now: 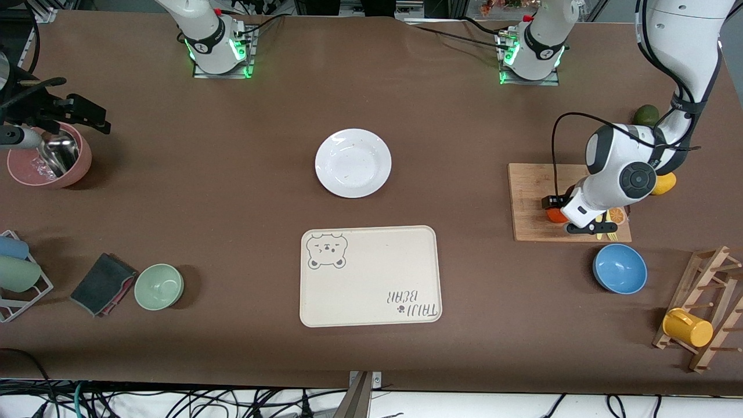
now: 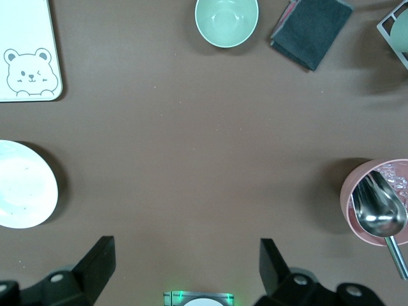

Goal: Place orange and plate with both arms
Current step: 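Lower the left gripper and close it on the orange, then carry the orange with the left gripper over the white plate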

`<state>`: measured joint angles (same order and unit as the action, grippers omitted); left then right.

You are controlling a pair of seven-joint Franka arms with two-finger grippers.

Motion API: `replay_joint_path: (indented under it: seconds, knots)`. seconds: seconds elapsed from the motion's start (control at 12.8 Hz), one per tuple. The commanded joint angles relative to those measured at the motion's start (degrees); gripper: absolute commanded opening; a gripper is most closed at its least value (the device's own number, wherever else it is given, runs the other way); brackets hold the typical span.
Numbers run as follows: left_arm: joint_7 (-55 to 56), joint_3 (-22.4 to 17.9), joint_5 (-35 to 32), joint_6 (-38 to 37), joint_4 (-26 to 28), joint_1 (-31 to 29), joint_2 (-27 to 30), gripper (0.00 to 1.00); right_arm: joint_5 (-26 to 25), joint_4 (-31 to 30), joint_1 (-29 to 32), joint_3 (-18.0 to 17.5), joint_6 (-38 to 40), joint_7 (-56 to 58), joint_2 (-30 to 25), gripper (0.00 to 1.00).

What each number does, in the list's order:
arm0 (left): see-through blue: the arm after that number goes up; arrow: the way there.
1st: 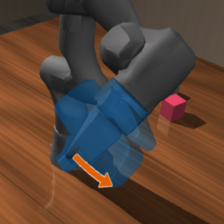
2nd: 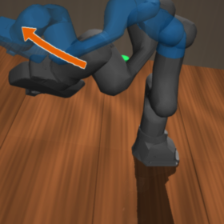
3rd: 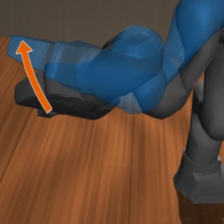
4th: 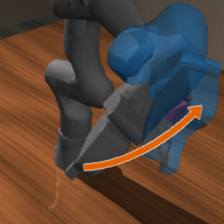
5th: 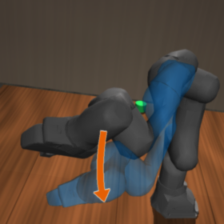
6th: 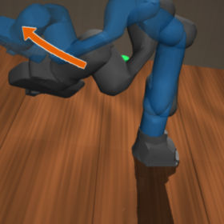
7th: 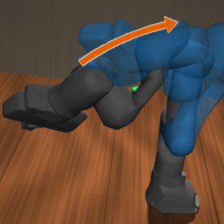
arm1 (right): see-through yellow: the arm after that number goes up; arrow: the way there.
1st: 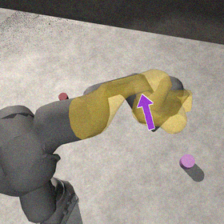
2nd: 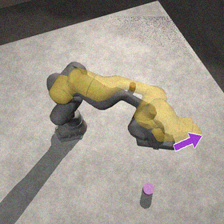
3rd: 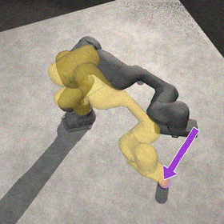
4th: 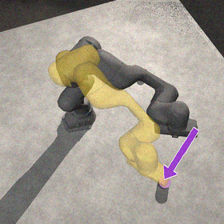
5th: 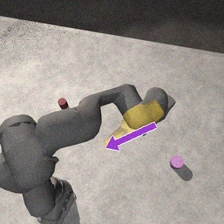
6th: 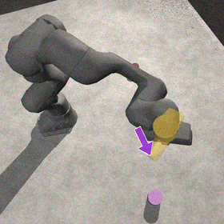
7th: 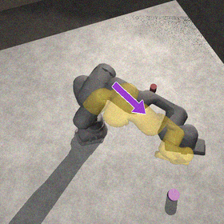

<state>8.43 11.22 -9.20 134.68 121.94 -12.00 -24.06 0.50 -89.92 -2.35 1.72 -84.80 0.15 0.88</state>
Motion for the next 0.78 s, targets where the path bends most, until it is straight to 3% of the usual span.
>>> replay_joint_path:
  seconds: [0.0, 0.23, 0.47, 0.7]
  knots:
    - [1.2, 0.6, -2.0, -5.2, -5.6, 1.1, -0.5, 0.15, 0.4, 1.2, 0.4, 0.0, 0.3, 0.5, 0.4, 1.00]
    - [13.4, 0.6, -1.1, -14.9, -12.8, 10.2, -0.7, 0.09, 0.4, 1.2, 0.4, 0.1, 0.3, 0.6, 0.4, 1.00]
    - [26.2, 0.6, 4.7, -15.1, -13.4, 20.4, -1.0, 0.09, 0.4, 1.2, 0.4, 0.2, 0.3, 0.6, 0.4, 1.00]
    - [39.8, 0.6, 10.8, -15.1, -18.6, 30.5, -3.4, 0.09, 0.5, 1.2, 0.4, 0.5, 0.3, 0.6, 0.4, 1.00]
